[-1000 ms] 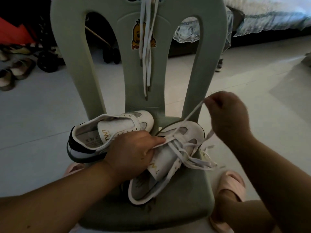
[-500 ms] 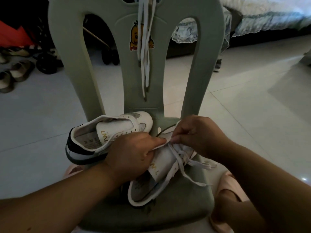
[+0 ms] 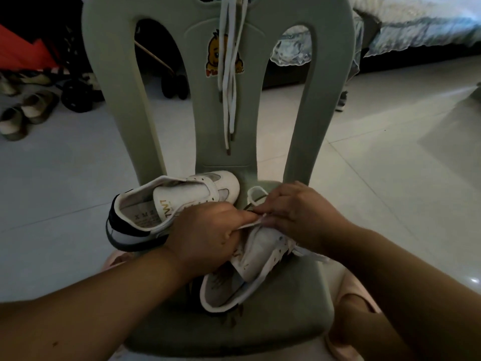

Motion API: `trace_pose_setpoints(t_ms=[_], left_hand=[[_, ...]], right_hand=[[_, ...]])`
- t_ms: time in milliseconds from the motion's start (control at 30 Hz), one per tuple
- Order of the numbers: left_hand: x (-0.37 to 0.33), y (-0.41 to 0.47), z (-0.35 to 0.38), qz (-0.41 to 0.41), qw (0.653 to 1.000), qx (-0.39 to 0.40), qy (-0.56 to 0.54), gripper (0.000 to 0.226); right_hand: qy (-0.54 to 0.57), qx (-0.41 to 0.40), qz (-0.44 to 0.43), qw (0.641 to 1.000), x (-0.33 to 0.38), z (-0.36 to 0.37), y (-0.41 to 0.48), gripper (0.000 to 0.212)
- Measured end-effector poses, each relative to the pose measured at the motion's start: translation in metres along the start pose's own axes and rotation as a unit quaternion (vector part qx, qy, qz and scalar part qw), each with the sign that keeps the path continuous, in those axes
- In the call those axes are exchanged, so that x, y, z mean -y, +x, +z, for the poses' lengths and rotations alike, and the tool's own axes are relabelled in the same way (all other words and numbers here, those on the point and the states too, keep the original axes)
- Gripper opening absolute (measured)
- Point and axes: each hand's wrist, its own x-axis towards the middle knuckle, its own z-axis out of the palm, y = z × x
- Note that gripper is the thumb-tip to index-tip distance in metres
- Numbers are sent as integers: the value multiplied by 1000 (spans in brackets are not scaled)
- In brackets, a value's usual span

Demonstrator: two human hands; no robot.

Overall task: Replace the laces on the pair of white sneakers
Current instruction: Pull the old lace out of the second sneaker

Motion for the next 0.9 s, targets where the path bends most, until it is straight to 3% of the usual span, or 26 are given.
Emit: trace_pose_setpoints(t_ms=[133, 200, 267, 333, 367, 467, 600, 767, 900], left_hand=[[2, 0, 0, -14, 1000, 6, -9, 36], [3, 0, 0, -15, 1000, 7, -6, 36], [4, -1, 0, -18, 1000, 6, 7, 36], [4, -2, -1, -30, 999, -6, 13, 38], [5, -2, -1, -36, 999, -11, 17, 37], [5, 3, 0, -79, 997, 16, 18, 34], [10, 15, -2, -149, 987, 60, 8, 30], [-9, 22, -8, -143, 989, 31, 10, 23], [-30, 24, -4, -127, 984, 112, 58, 40]], right_hand=[[12, -30, 8, 999, -1, -4, 2, 14], [38, -67, 56, 995, 0, -6, 2, 8], [88, -162, 152, 971, -5, -13, 3, 8], [135, -269, 235, 924, -14, -25, 3, 8], [139, -290, 257, 911, -19, -30, 2, 10], [132, -218, 255, 933, -20, -29, -2, 8], [81, -66, 185, 977, -6, -19, -8, 14], [55, 140, 195, 969, -3, -14, -18, 11], [-20, 119, 214, 969, -5, -14, -19, 10]])
